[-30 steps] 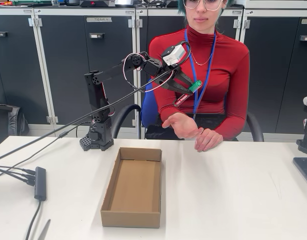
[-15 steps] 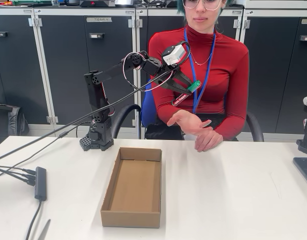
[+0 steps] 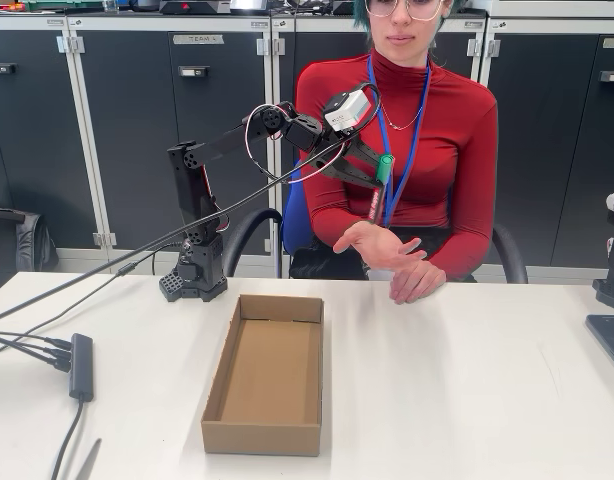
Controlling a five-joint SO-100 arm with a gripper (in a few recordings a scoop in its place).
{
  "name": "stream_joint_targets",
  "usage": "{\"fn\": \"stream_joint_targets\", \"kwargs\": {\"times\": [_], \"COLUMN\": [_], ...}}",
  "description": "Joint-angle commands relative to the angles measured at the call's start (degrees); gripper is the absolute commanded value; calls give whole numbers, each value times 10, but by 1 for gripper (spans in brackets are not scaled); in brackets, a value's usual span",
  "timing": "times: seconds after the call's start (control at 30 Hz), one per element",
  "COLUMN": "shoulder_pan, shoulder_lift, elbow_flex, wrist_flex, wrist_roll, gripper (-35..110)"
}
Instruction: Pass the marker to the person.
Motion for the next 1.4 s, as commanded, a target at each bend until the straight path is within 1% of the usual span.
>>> {"fn": "stream_joint_targets", "kwargs": {"times": [0.0,0.6,0.73,1.37], "shoulder_pan": [-8,-7,-10,17], "shoulder_lift": [38,58,60,48], "elbow_flex": [-5,24,18,17], "wrist_flex": [-18,-32,-19,-12], "wrist_roll": [1,4,4,6], "gripper": [18,21,23,22]}}
